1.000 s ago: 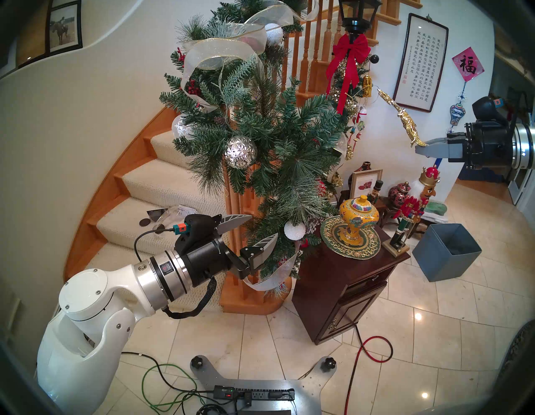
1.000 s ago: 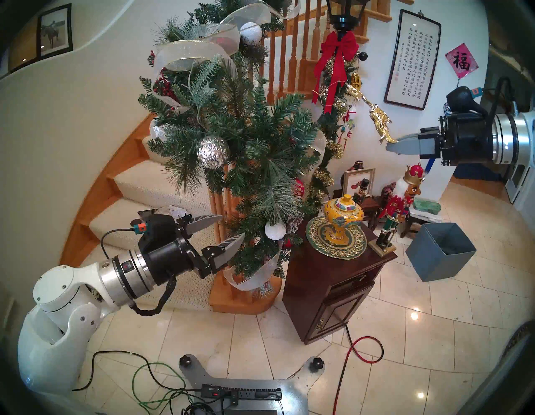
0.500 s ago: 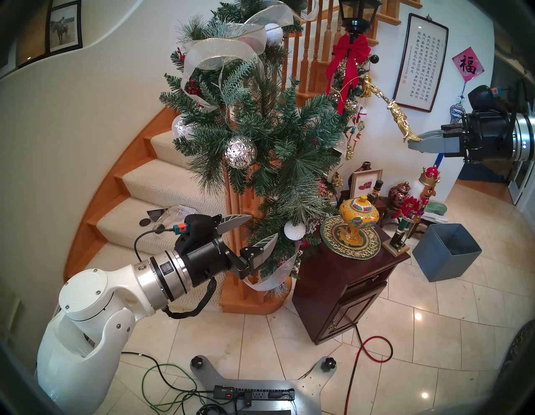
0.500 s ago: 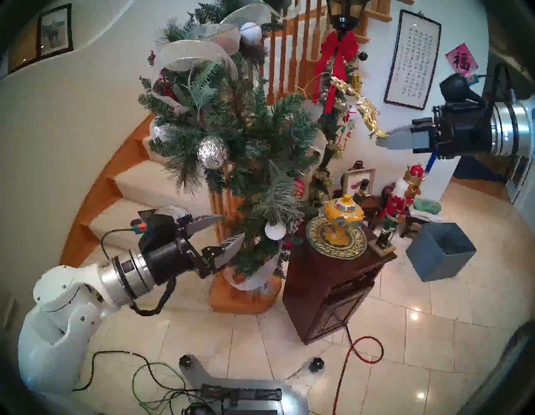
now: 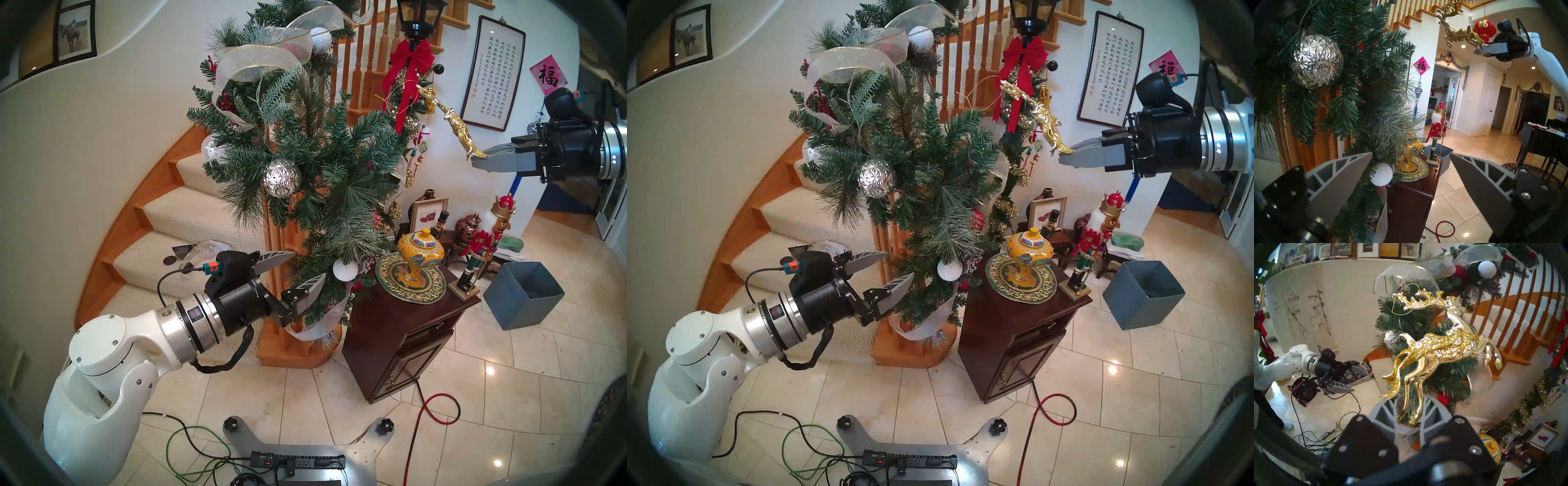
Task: Hang the ornament onto the Christmas-tree-style decoration
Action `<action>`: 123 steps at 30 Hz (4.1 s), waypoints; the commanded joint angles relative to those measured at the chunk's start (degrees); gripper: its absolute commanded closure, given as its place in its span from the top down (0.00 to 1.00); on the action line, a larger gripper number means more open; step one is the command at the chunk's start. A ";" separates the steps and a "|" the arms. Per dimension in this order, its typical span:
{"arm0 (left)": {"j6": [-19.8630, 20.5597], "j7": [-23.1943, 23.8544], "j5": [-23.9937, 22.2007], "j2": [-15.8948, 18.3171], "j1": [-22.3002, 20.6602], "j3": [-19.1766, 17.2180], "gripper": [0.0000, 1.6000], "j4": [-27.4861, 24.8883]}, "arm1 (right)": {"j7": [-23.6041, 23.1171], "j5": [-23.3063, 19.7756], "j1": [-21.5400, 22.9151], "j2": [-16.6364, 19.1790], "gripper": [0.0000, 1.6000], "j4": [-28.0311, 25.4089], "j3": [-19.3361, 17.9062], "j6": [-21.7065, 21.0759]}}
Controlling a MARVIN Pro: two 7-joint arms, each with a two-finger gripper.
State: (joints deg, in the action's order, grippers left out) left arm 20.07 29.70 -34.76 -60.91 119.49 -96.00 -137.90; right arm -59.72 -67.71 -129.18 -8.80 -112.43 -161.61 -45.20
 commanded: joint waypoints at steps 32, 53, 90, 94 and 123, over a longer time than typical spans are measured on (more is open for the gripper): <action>-0.05 0.02 -0.01 0.00 -0.05 -0.08 1.00 -0.32 | 1.86 -2.61 7.29 2.53 0.00 -4.38 7.15 2.67; -0.06 0.02 -0.02 0.00 -0.08 -0.06 1.00 -0.28 | 10.34 -4.25 12.20 2.69 0.00 -4.82 12.75 2.68; -0.06 0.03 -0.02 0.00 -0.10 -0.03 1.00 -0.22 | 21.63 -6.16 18.29 2.84 0.00 -7.86 19.49 3.19; -0.06 0.03 -0.02 0.00 -0.10 -0.03 1.00 -0.22 | 22.71 -6.54 18.91 2.85 0.00 -7.87 20.20 3.25; -0.06 0.03 -0.02 0.00 -0.11 -0.02 1.00 -0.19 | 27.89 -10.30 23.32 2.87 0.00 -9.59 24.20 3.51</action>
State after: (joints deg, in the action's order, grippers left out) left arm 20.07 29.71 -34.76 -60.91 119.48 -95.98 -137.84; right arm -32.77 -77.42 -107.73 -6.13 -122.31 -137.53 -42.06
